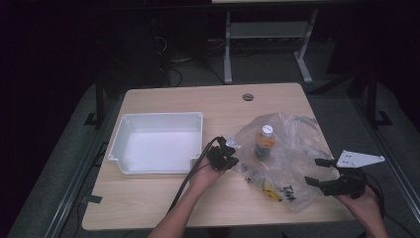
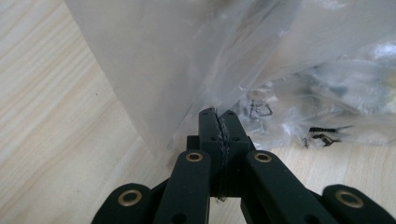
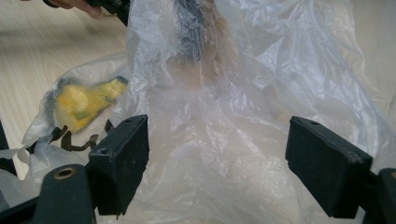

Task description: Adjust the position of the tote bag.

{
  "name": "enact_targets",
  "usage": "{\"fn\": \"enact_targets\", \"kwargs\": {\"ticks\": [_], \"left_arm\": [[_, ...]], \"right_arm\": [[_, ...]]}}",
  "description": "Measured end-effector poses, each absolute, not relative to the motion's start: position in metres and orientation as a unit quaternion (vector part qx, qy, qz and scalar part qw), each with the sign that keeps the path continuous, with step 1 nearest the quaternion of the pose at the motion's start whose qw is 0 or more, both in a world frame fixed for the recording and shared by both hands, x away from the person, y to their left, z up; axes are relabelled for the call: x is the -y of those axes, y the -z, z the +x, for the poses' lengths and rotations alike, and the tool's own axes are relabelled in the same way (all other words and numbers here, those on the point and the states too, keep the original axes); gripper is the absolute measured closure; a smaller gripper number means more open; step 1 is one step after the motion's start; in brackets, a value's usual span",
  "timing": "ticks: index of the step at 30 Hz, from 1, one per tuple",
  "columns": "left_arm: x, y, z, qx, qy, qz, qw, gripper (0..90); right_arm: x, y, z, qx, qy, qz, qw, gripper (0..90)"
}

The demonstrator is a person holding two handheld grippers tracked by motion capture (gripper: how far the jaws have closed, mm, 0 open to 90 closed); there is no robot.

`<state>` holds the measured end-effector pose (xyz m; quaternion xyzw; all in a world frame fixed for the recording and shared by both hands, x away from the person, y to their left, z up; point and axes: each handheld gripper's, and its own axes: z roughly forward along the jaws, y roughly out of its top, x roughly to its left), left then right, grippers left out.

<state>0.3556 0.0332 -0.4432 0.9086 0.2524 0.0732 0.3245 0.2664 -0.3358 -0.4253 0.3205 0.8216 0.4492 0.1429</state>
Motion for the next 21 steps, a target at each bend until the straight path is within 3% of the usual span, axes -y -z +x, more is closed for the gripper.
{"fn": "enact_targets", "kwargs": {"ticks": [10, 21], "left_arm": [[-0.052, 0.421, 0.343, -0.242, -0.066, 0.905, 0.344, 71.1], [-0.064, 0.393, 0.331, -0.232, -0.062, 0.898, 0.369, 63.7]], "right_arm": [[0.334, 0.424, 0.266, -0.823, -0.448, 0.318, 0.146, 20.8], [0.332, 0.422, 0.265, -0.822, -0.449, 0.318, 0.151, 20.8]]}}
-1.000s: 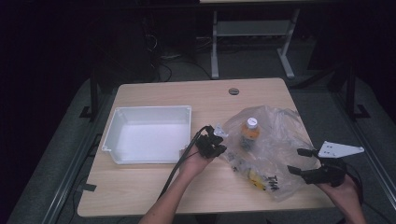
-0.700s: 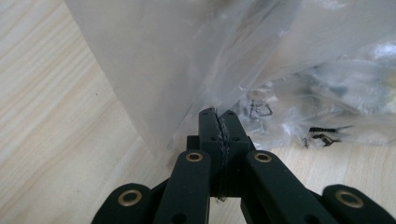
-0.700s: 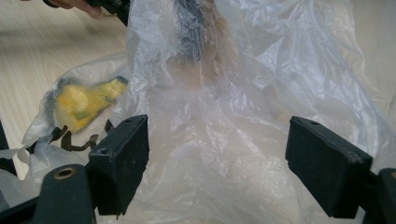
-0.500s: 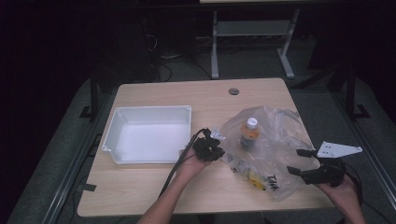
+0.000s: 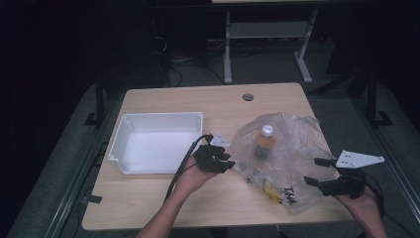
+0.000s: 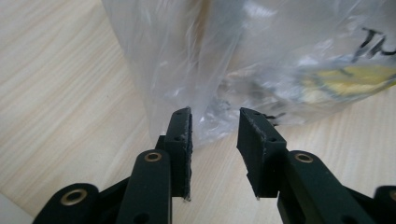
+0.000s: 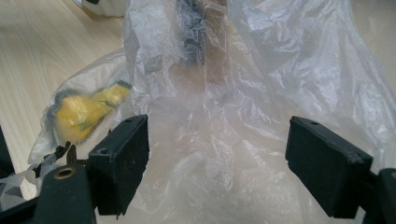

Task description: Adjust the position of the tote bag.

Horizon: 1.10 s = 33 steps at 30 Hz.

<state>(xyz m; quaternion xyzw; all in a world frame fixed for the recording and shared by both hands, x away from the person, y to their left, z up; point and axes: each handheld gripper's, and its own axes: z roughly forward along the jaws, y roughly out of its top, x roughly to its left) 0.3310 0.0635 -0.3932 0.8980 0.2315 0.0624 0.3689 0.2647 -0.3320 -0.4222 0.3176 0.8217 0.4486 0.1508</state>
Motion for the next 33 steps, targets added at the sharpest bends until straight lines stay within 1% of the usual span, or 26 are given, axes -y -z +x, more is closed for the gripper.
{"fn": "enact_targets", "kwargs": {"ticks": [8, 11, 12, 13, 14, 15, 18, 22, 23, 26, 27, 31, 32, 33], "left_arm": [[-0.048, 0.362, 0.330, -0.200, -0.073, 0.899, 0.383, 58.2], [-0.035, 0.347, 0.336, -0.190, -0.079, 0.897, 0.391, 53.7], [-0.035, 0.347, 0.336, -0.190, -0.079, 0.897, 0.391, 51.8], [-0.031, 0.344, 0.338, -0.192, -0.081, 0.896, 0.392, 51.8], [-0.028, 0.342, 0.341, -0.192, -0.082, 0.897, 0.391, 49.4], [-0.025, 0.341, 0.344, -0.192, -0.084, 0.896, 0.391, 44.2], [-0.014, 0.340, 0.355, -0.197, -0.078, 0.895, 0.392, 38.7], [-0.007, 0.344, 0.362, -0.201, -0.073, 0.896, 0.389, 35.1], [-0.003, 0.348, 0.366, -0.202, -0.068, 0.901, 0.378, 34.5], [-0.001, 0.352, 0.369, -0.203, -0.069, 0.905, 0.368, 34.6], [0.001, 0.357, 0.371, -0.205, -0.061, 0.909, 0.358, 36.2], [0.003, 0.362, 0.374, -0.206, -0.058, 0.910, 0.355, 44.8], [0.004, 0.363, 0.374, -0.209, -0.058, 0.910, 0.353, 44.8], [0.004, 0.365, 0.375, -0.209, -0.048, 0.909, 0.358, 51.2]], "right_arm": [[0.331, 0.421, 0.264, -0.822, -0.448, 0.318, 0.151, 20.8], [0.331, 0.421, 0.264, -0.824, -0.444, 0.317, 0.154, 20.8], [0.331, 0.421, 0.264, -0.822, -0.446, 0.317, 0.153, 20.8], [0.331, 0.421, 0.264, -0.822, -0.446, 0.317, 0.153, 20.8], [0.332, 0.420, 0.264, -0.822, -0.446, 0.317, 0.155, 20.8], [0.332, 0.420, 0.263, -0.821, -0.447, 0.318, 0.156, 20.8], [0.333, 0.420, 0.263, -0.821, -0.449, 0.317, 0.156, 20.8], [0.334, 0.420, 0.264, -0.820, -0.448, 0.318, 0.157, 20.8], [0.334, 0.420, 0.264, -0.820, -0.449, 0.318, 0.158, 20.8], [0.335, 0.419, 0.263, -0.818, -0.453, 0.319, 0.155, 20.8], [0.335, 0.418, 0.263, -0.817, -0.454, 0.318, 0.158, 20.8], [0.336, 0.418, 0.263, -0.817, -0.454, 0.318, 0.159, 20.8], [0.336, 0.419, 0.263, -0.818, -0.453, 0.318, 0.159, 20.8], [0.336, 0.420, 0.264, -0.818, -0.452, 0.320, 0.157, 20.8]]}}
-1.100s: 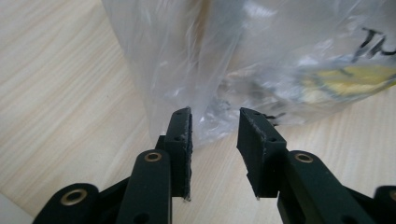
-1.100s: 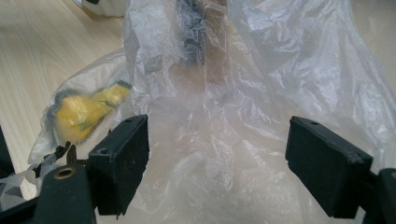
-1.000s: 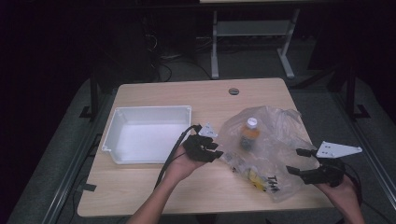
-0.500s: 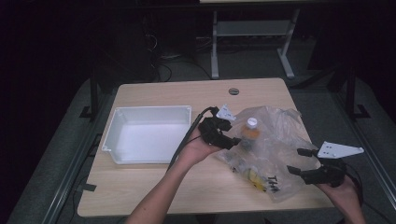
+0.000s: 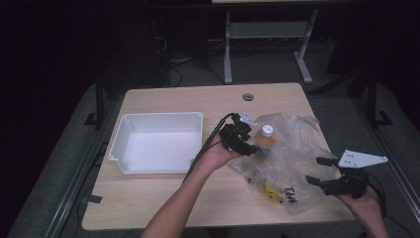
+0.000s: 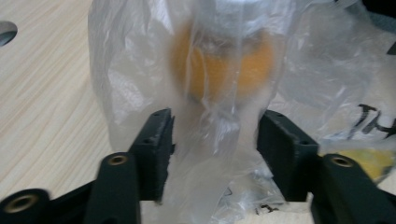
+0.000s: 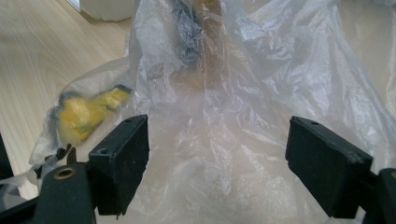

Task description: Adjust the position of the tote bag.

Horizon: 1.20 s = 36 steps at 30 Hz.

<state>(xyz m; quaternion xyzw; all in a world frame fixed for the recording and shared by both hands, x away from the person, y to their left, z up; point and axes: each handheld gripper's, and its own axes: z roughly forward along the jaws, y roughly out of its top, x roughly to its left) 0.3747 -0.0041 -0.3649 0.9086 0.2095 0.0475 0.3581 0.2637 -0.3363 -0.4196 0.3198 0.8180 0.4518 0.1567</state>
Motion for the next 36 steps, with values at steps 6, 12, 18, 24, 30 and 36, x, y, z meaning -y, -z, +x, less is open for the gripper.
{"fn": "enact_targets", "kwargs": {"ticks": [6, 12, 18, 24, 30, 36], "left_arm": [[0.002, 0.367, 0.377, -0.206, -0.038, 0.911, 0.356, 64.8], [0.002, 0.368, 0.376, -0.195, -0.040, 0.916, 0.347, 79.9], [0.002, 0.371, 0.373, -0.202, -0.051, 0.913, 0.349, 89.5], [-0.003, 0.376, 0.372, -0.211, -0.055, 0.912, 0.347, 89.8], [-0.012, 0.390, 0.373, -0.225, -0.055, 0.912, 0.338, 89.9], [-0.015, 0.404, 0.373, -0.238, -0.054, 0.912, 0.331, 89.9]], "right_arm": [[0.338, 0.421, 0.265, -0.817, -0.453, 0.322, 0.154, 20.8], [0.337, 0.422, 0.266, -0.818, -0.451, 0.321, 0.156, 20.8], [0.337, 0.422, 0.266, -0.817, -0.451, 0.323, 0.155, 20.9], [0.336, 0.422, 0.266, -0.820, -0.448, 0.320, 0.154, 22.0], [0.335, 0.423, 0.265, -0.823, -0.451, 0.314, 0.145, 27.3], [0.332, 0.424, 0.265, -0.829, -0.446, 0.307, 0.137, 31.5]]}}
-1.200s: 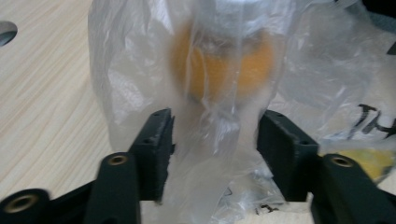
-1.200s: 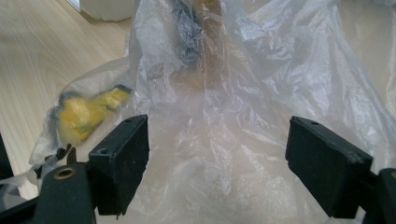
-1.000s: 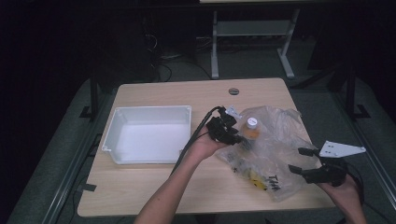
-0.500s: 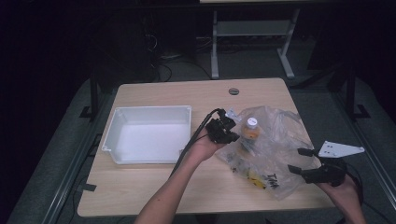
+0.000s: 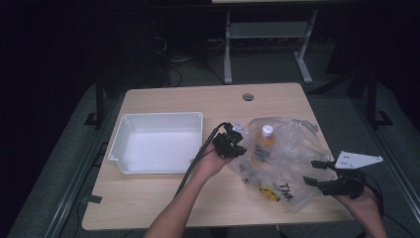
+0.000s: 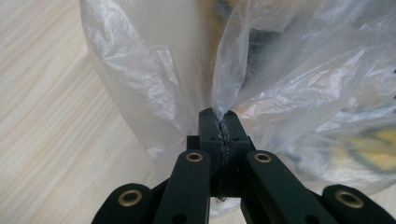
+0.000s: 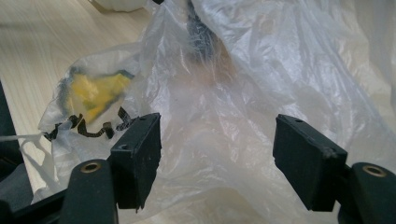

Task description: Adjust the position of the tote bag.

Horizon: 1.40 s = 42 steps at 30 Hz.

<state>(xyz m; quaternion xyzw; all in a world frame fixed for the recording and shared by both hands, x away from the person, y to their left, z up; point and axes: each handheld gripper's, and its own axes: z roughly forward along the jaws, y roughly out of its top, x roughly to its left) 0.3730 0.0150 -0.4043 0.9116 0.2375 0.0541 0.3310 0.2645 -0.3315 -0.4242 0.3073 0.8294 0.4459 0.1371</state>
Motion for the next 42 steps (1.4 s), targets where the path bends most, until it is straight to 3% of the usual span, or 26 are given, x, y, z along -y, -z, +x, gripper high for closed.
{"fn": "enact_targets", "kwargs": {"ticks": [14, 18, 30, 42], "left_arm": [[-0.022, 0.424, 0.374, -0.247, -0.049, 0.919, 0.305, 89.4], [-0.031, 0.415, 0.371, -0.248, -0.041, 0.917, 0.308, 75.7], [-0.054, 0.371, 0.354, -0.226, -0.044, 0.910, 0.345, 54.1], [-0.035, 0.342, 0.352, -0.196, -0.052, 0.912, 0.358, 43.5]], "right_arm": [[0.332, 0.426, 0.264, -0.831, -0.448, 0.302, 0.131, 34.2], [0.332, 0.426, 0.264, -0.831, -0.448, 0.303, 0.129, 34.2], [0.329, 0.425, 0.264, -0.832, -0.447, 0.302, 0.129, 34.2], [0.329, 0.426, 0.264, -0.832, -0.447, 0.302, 0.129, 33.9]]}}
